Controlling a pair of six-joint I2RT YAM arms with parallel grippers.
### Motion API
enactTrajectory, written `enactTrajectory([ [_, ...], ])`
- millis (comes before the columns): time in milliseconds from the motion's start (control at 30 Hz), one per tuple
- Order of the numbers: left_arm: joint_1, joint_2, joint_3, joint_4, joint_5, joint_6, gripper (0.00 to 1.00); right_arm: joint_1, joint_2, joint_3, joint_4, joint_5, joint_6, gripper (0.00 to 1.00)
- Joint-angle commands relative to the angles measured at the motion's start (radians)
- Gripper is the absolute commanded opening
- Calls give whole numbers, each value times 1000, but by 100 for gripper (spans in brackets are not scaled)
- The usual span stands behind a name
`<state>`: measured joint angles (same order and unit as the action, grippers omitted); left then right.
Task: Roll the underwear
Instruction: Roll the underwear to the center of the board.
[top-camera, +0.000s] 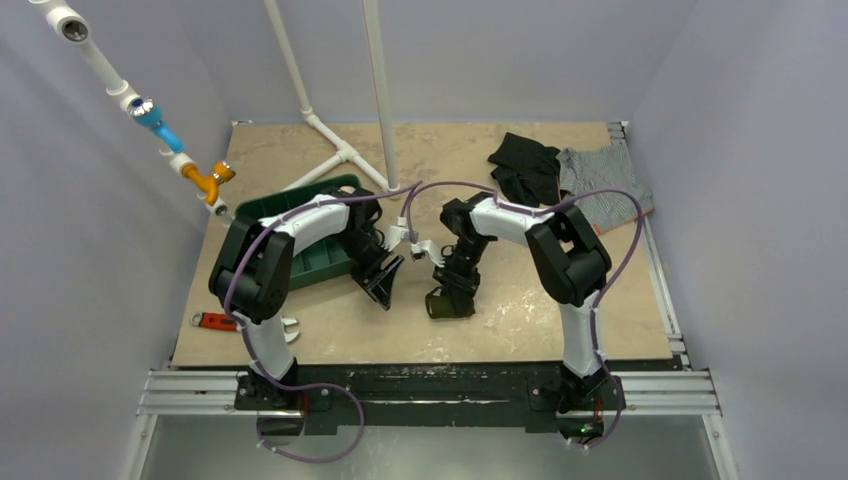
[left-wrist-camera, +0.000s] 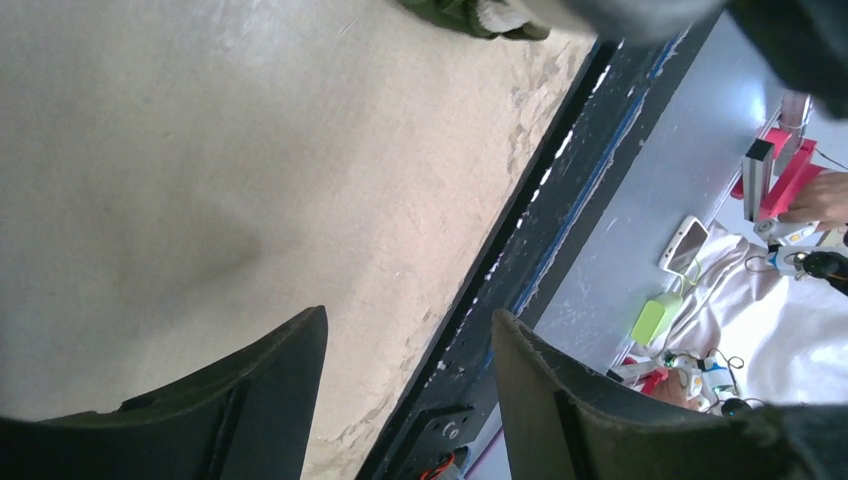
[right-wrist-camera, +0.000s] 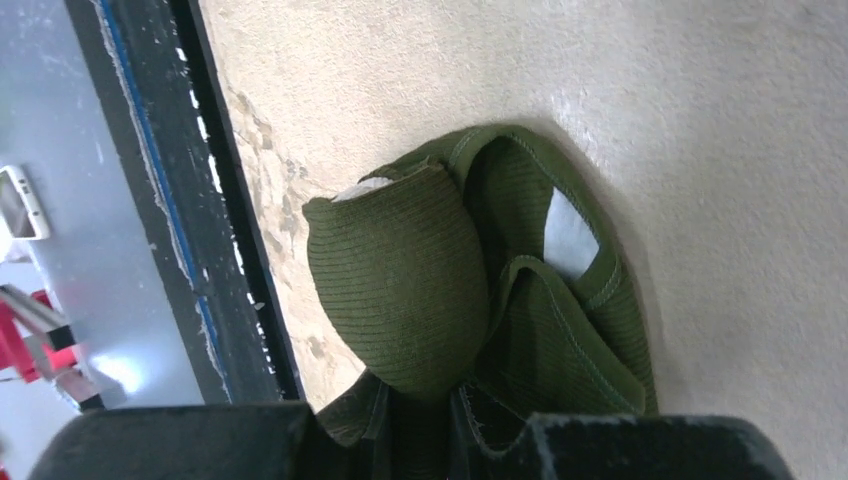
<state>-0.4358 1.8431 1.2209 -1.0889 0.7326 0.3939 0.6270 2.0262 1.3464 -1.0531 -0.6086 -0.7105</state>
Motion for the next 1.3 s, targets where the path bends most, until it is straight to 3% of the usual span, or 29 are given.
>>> enactTrajectory([
  [0, 10, -63, -42, 15, 48, 97, 60, 0, 152, 84, -85, 73, -108, 0],
  [367, -6, -64, -34, -7, 108, 151, 60, -4, 361, 276, -181, 27, -163, 0],
  [600, -114, -146, -55, 72, 72, 120, 60, -20, 451, 331, -199, 4, -162, 0],
  [933, -183, -95, -26, 103, 57, 88, 60, -51, 342, 148, -57, 58, -54, 0],
  [1267, -201, -149, -40, 170, 54, 41, 60, -161, 221, 6, 19, 50, -8, 0],
])
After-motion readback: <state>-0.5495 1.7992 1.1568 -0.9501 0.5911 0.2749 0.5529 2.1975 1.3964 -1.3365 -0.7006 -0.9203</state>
